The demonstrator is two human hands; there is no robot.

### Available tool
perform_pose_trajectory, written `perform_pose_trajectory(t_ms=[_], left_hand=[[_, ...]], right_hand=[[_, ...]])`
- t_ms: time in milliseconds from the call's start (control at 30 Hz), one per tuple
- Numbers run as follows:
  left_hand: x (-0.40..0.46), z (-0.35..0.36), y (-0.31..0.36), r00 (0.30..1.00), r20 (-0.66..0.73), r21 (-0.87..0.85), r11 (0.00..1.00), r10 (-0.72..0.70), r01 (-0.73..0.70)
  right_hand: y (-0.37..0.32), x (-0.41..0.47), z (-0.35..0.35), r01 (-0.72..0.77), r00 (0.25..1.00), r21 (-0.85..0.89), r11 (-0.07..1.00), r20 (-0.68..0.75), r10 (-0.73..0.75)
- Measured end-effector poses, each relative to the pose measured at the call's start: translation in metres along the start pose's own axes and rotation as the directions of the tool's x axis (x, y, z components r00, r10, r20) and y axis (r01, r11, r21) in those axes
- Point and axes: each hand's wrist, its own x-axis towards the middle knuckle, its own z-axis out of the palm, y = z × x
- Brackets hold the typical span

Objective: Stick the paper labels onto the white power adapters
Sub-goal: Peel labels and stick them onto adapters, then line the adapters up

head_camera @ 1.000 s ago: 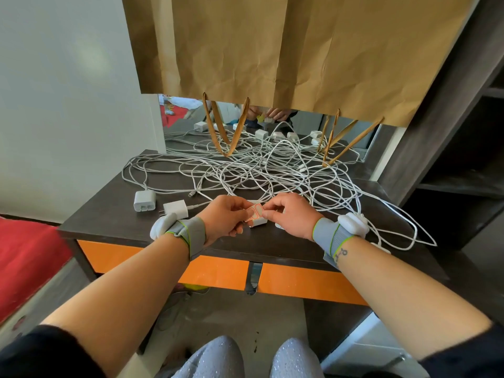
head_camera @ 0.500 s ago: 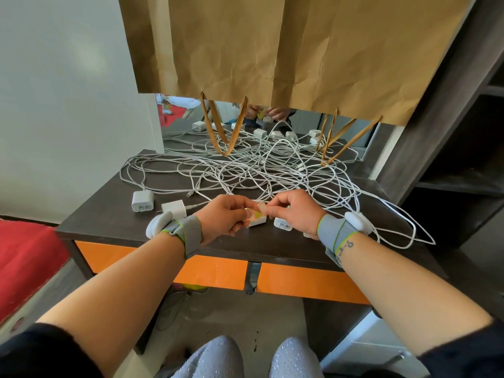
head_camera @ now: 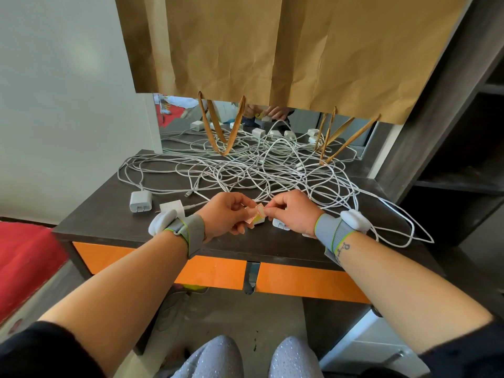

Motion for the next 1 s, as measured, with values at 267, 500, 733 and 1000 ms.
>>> perform_pose_trajectory(t_ms=[267,500,733,1000], left_hand=[[0.003,-0.005,-0.015,0.986,-0.132,0.278,0.950,-0.107,0.140],[0.005,0.001,-0.027,0.971,-0.203,0.519,0.827,-0.126,0.216],[0.008,0.009,-0.004,0.956,-0.288,0.415,0.907,0.056,0.072],[0.008,0.018,0.005,0.991,-0.108,0.279,0.954,-0.080,0.108]], right_hand=[[0.012,0.001,-0.002,-0.092,0.995,-0.049,0.995,-0.028,0.091],[0.019,0.001,0.002,-0.117,0.993,-0.101,0.988,-0.042,0.114],[0.018,0.004,0.003,-0.094,0.995,-0.173,0.980,-0.036,0.089],[0.013,0.005,0.003,-0.084,0.996,-0.130,0.988,-0.014,0.083]])
